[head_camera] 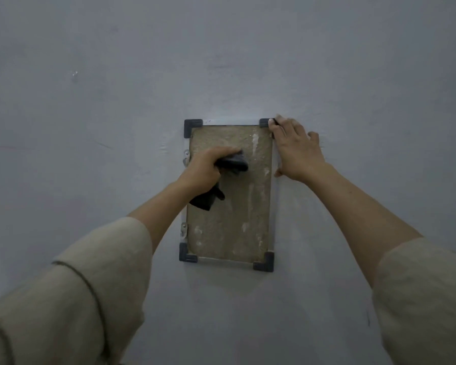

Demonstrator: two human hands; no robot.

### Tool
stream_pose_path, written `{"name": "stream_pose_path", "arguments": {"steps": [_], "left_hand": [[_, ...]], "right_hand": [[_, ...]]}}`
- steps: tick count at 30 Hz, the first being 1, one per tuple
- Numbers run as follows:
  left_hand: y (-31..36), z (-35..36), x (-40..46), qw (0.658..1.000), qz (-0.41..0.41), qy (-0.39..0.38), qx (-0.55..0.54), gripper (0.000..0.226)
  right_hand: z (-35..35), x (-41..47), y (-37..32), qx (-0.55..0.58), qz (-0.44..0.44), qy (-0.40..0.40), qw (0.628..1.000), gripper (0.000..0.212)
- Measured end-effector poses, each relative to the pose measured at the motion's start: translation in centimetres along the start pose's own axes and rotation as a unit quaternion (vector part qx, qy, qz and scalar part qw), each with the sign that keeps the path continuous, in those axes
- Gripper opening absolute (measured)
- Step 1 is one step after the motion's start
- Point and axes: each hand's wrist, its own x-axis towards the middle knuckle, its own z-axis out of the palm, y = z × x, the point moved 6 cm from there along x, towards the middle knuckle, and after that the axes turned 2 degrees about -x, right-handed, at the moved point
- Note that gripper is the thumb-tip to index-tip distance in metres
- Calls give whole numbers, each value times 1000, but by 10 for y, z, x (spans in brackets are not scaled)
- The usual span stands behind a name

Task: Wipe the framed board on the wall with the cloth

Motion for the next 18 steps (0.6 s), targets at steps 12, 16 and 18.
{"name": "stream_pose_path", "arguments": {"steps": [12, 16, 18], "left_hand": [[-13, -21, 21, 1000, -8, 14, 23, 59], [-14, -19, 13, 987, -105, 120, -13, 62], [-3, -1, 11, 998, -34, 44, 6, 63]], "right_hand": [[-1, 0, 0, -11, 1, 2, 1000, 109], [2, 0, -2, -10, 2, -3, 1000, 109], [1, 1, -2, -11, 2, -3, 1000, 109]]}}
